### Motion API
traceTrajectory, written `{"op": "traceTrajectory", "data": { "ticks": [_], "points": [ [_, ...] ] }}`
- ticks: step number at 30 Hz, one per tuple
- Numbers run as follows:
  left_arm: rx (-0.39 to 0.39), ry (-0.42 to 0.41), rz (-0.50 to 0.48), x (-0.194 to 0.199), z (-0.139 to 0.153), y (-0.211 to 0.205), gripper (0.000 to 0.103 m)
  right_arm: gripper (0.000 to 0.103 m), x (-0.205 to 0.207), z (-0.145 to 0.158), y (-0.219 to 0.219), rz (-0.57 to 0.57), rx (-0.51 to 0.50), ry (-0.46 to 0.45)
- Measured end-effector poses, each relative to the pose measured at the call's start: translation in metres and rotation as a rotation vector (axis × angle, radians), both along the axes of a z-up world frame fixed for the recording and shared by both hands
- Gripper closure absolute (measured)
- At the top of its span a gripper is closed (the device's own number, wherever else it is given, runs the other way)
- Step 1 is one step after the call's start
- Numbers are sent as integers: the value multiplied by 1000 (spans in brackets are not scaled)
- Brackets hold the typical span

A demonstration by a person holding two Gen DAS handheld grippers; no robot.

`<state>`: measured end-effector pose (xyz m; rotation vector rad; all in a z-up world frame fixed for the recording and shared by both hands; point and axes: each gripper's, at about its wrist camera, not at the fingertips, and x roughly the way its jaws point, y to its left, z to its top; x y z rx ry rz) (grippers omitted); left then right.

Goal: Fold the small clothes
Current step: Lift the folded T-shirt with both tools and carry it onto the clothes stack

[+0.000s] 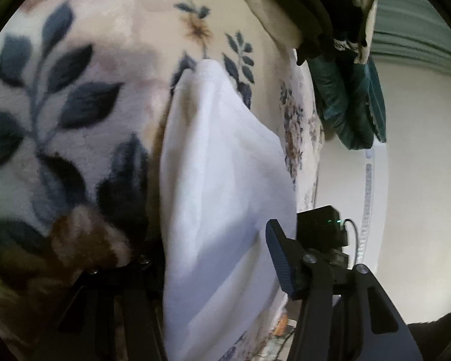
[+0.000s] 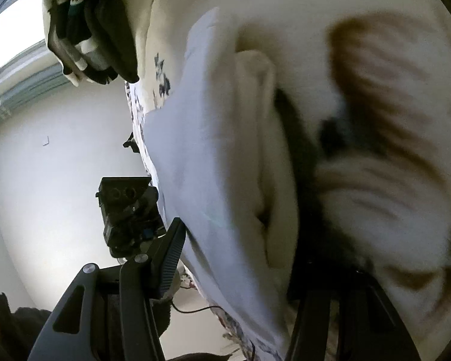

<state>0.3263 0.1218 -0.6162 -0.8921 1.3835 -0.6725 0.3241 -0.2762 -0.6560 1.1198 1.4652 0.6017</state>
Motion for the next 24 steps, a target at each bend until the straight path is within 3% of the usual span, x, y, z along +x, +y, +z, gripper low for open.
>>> {"op": "traceTrajectory", "data": {
  "ticks": [1, 4, 6, 15, 18, 24],
  "points": [
    [13, -9, -8, 0, 2, 0, 81, 66, 1, 2, 2, 4, -4, -9],
    [26, -22, -1, -1, 11, -2, 87, 81, 3, 9, 5, -7, -14, -31],
    [36, -33, -6, -1, 17, -3, 88, 84, 2, 15, 6, -14, -12, -44],
    [31, -91, 3, 9, 74, 4, 89, 86, 11, 69, 10, -18, -20, -107],
    [43, -139, 2, 21, 111, 6, 89, 86, 20, 99, 13, -19, -24, -137],
    [49, -240, 36, 72, 196, 9, 89, 86, 61, 187, 16, -23, -31, -235]
  ]
}}
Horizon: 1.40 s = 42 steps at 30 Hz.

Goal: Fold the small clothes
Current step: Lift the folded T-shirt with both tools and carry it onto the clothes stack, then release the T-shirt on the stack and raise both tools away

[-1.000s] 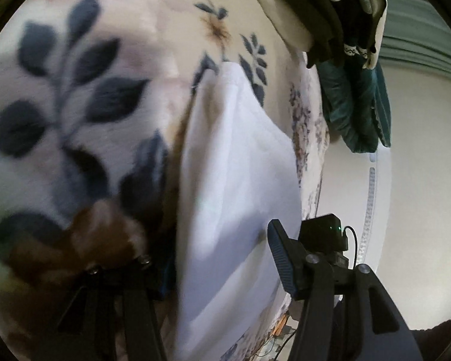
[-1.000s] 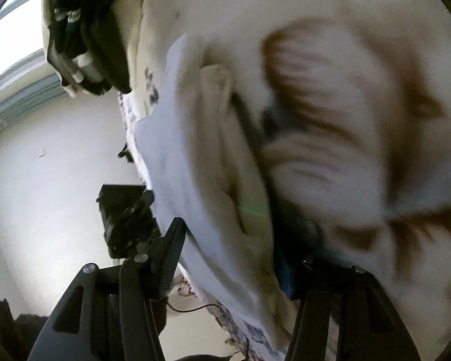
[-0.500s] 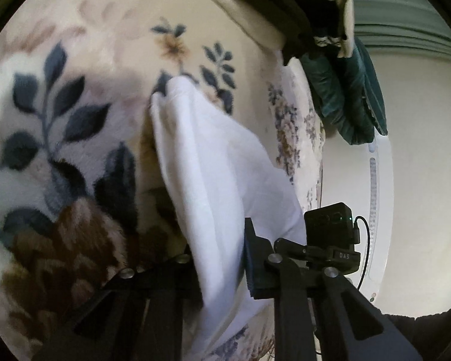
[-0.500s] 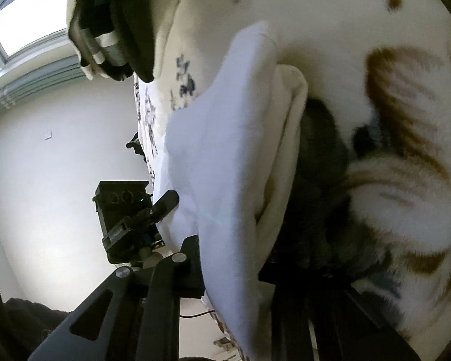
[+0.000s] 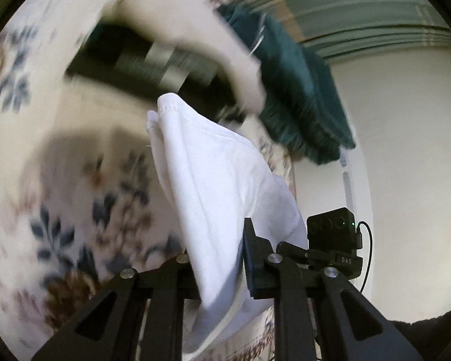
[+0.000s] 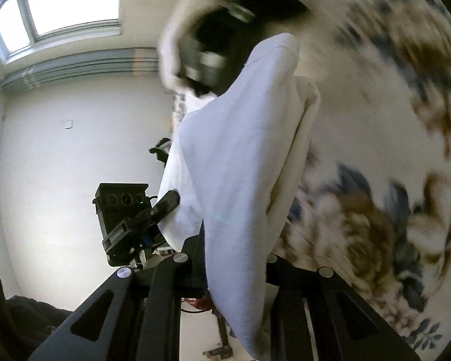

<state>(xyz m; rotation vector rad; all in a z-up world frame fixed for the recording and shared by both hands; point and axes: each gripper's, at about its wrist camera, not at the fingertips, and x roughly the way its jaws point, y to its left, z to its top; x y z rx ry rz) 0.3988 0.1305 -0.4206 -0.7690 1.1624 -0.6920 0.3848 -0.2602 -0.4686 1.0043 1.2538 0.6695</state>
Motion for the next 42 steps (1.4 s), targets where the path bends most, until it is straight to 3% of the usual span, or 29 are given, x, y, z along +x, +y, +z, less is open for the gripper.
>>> {"op": "traceTrajectory", "data": {
  "ticks": [4, 9, 15, 19, 21, 25, 26, 28, 29, 31, 33, 35, 37, 39, 42],
  "points": [
    [18, -63, 39, 63, 42, 4, 89, 86, 65, 62, 10, 8, -37, -83],
    [81, -121, 64, 159, 64, 1, 89, 86, 170, 111, 23, 10, -111, -168],
    [171, -130, 52, 253, 58, -4, 89, 86, 278, 114, 33, -16, -168, -182],
    [244, -59, 48, 284, 36, -1, 88, 86, 321, 94, 38, -20, -189, -143],
    [295, -15, 46, 289, 27, -1, 88, 86, 339, 85, 45, -9, -247, -117],
    [377, -18, 60, 289, 31, 0, 87, 79, 350, 79, 53, 50, -403, -104],
    [404, -25, 73, 286, 35, 1, 79, 77, 350, 80, 53, 61, -433, -108],
    [502, -53, 115, 281, 45, 1, 68, 56, 348, 89, 57, 86, -526, -114],
    [542, -82, 132, 275, 52, 0, 67, 50, 344, 92, 58, 90, -568, -118],
    [606, -149, 168, 264, 63, -1, 62, 28, 335, 101, 58, 96, -668, -143],
    [660, -204, 189, 251, 72, -6, 45, 15, 321, 113, 59, 91, -786, -162],
    [726, -235, 206, 234, 79, -14, 5, 8, 303, 123, 58, 67, -915, -180],
    [764, -245, 201, 220, 84, -23, 1, 0, 281, 130, 60, 39, -1091, -187],
    [827, -255, 208, 206, 88, -34, 0, 0, 260, 135, 61, 18, -1200, -179],
    [869, -271, 243, 180, 99, -45, 0, 0, 235, 139, 58, -7, -1232, -149]
  ]
}}
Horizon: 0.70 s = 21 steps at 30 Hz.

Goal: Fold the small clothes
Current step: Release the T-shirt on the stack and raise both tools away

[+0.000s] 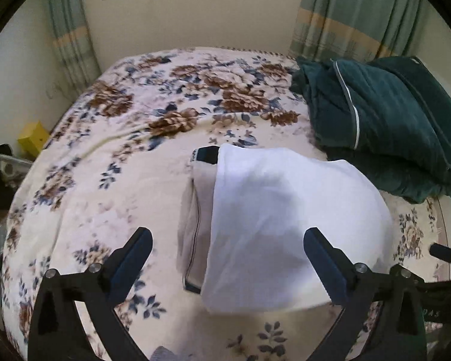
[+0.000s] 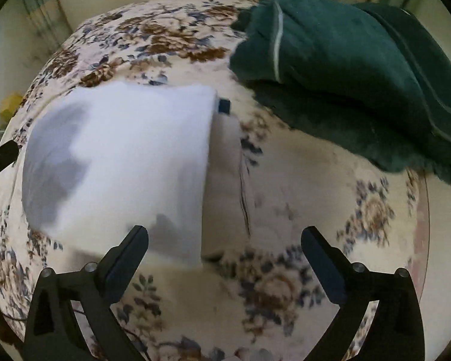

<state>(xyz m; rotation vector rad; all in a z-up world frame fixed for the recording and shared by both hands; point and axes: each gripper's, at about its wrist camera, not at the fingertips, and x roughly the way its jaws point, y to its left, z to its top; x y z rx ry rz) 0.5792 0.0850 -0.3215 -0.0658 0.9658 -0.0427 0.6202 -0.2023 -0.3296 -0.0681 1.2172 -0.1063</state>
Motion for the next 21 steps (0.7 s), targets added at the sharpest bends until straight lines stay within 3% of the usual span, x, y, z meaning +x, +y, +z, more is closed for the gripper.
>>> {"op": "traceTrajectory", "data": {
  "ticks": [7, 21],
  "points": [
    [16, -26, 50, -53, 43, -7, 0, 0, -64, 54, -4, -97, -117, -109],
    [28, -208, -4, -213, 189, -23, 0, 0, -237, 234, 13, -105, -126, -327]
  ]
}}
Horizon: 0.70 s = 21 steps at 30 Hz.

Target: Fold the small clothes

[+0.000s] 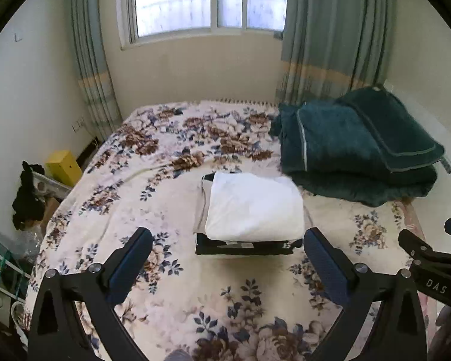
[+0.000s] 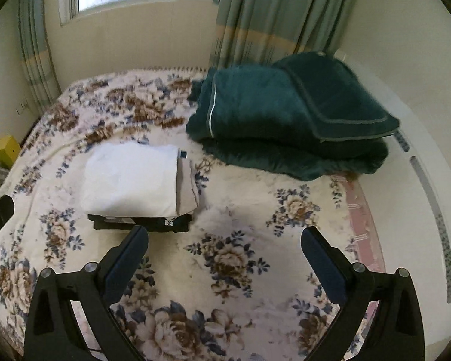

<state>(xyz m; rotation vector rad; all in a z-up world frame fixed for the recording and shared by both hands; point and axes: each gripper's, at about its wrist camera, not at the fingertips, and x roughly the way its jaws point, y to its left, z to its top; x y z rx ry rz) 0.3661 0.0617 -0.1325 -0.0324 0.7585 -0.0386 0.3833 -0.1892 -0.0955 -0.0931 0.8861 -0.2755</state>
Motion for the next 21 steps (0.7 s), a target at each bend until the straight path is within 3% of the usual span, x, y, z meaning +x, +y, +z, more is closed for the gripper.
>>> {"op": "traceTrajectory", "data": {
  "ticks": [10, 21],
  "points": [
    [-7, -117, 11, -97, 75, 5, 0, 0, -142, 108, 19, 22, -4, -147],
    [-24, -168, 12, -163, 112, 15, 0, 0, -259, 187, 34, 58, 5, -271]
  ]
}}
